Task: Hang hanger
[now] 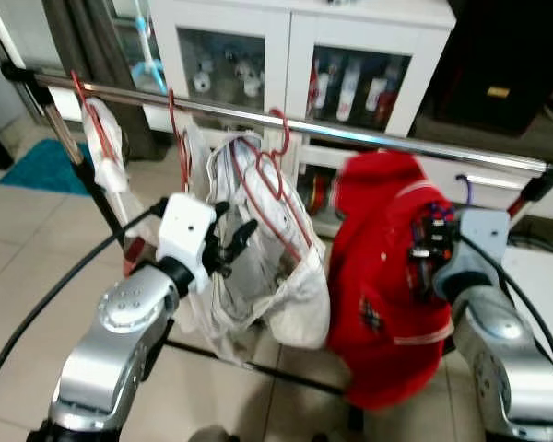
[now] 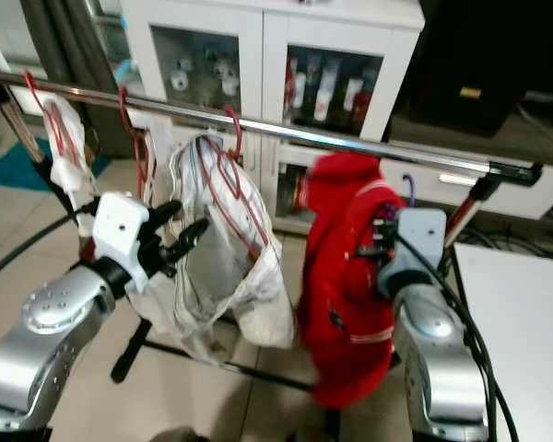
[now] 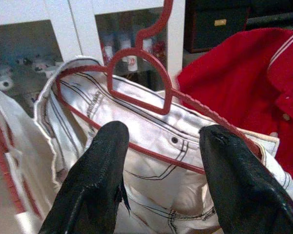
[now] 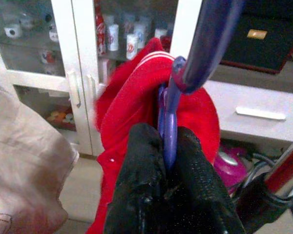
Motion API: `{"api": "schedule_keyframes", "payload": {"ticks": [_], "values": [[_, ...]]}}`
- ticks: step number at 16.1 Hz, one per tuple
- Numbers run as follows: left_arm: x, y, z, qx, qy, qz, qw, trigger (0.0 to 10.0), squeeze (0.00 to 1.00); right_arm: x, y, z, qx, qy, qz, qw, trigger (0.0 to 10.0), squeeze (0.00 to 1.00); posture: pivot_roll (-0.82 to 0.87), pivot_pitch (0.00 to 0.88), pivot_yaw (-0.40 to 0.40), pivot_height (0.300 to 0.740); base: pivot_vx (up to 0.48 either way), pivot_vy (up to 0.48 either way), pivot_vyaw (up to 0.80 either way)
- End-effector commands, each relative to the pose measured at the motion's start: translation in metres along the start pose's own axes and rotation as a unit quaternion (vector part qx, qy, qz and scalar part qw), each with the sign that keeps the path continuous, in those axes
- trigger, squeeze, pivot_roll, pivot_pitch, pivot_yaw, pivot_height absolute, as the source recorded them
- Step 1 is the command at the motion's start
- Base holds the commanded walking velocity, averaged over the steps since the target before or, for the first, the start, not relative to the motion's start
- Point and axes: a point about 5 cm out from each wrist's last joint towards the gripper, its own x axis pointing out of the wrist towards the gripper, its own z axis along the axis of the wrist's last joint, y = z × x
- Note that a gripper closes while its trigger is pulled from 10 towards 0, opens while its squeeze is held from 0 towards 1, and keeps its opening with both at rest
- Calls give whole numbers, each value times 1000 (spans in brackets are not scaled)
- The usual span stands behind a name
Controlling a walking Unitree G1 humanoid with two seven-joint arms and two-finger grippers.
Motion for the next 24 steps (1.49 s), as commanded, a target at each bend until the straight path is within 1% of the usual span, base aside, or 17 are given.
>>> {"api": "schedule_keyframes", "payload": {"ticks": [1,4,5,6,8,9,10,12,14,15,18,20,21,22,23,24], "values": [[0,2,4,6,-9,-2,1000,10000,0,1,0,14,6,-34,3,999,10000,0,58,48,-31,740,0,0,0],[3,-4,9,5,-17,-39,999,10000,0,7,0,22,7,-42,8,999,10000,0,55,58,-37,740,0,0,0],[3,-8,11,1,-17,-69,997,10000,0,12,-1,26,10,-47,6,999,10000,0,56,57,-34,740,0,0,0],[3,-9,12,6,-16,-84,996,10000,0,15,-1,29,11,-52,5,999,10000,0,57,57,-29,740,0,0,0],[4,-13,18,13,-20,-126,992,10000,0,24,-1,39,13,-65,-3,998,10000,0,63,51,-25,740,0,0,0],[4,-14,19,13,-22,-134,991,10000,0,26,-1,40,14,-66,-5,998,10000,0,63,51,-25,740,0,0,0],[3,-18,22,12,-25,-162,986,10000,0,31,-3,42,17,-64,-9,998,10000,0,65,46,-27,740,0,0,0],[1,-24,25,13,-26,-206,978,10000,0,41,-4,37,2,-30,-6,1000,10000,0,63,41,-29,740,0,0,0],[0,-28,27,14,-30,-232,972,10000,0,51,-3,26,-25,28,7,999,10000,0,62,41,-29,740,0,0,0],[-1,-31,28,13,-31,-248,968,10000,0,56,-6,22,-31,45,0,999,10000,0,62,41,-29,740,0,0,0],[-4,-33,27,7,-25,-266,964,10000,0,67,-17,18,-27,73,-15,997,10000,0,62,41,-29,740,0,0,0],[-5,-33,27,8,-24,-269,963,10000,0,66,-21,12,-32,97,-14,995,10000,0,61,43,-34,740,0,0,0],[-6,-33,27,2,-25,-273,962,10000,0,60,-22,8,-20,100,-19,995,10000,459,60,42,-38,740,0,0,0],[-7,-33,27,-2,-24,-275,961,10000,0,55,-23,8,-9,92,-22,995,10000,1000,60,42,-36,740,0,0,0],[-9,-34,26,-8,-24,-278,960,10000,0,46,-21,12,10,67,-16,998,10000,1000,57,40,-29,740,0,0,0],[-9,-31,26,-9,-24,-273,962,10000,0,34,-19,22,13,37,-5,999,10000,1000,55,41,-22,740,0,0,0]]}}
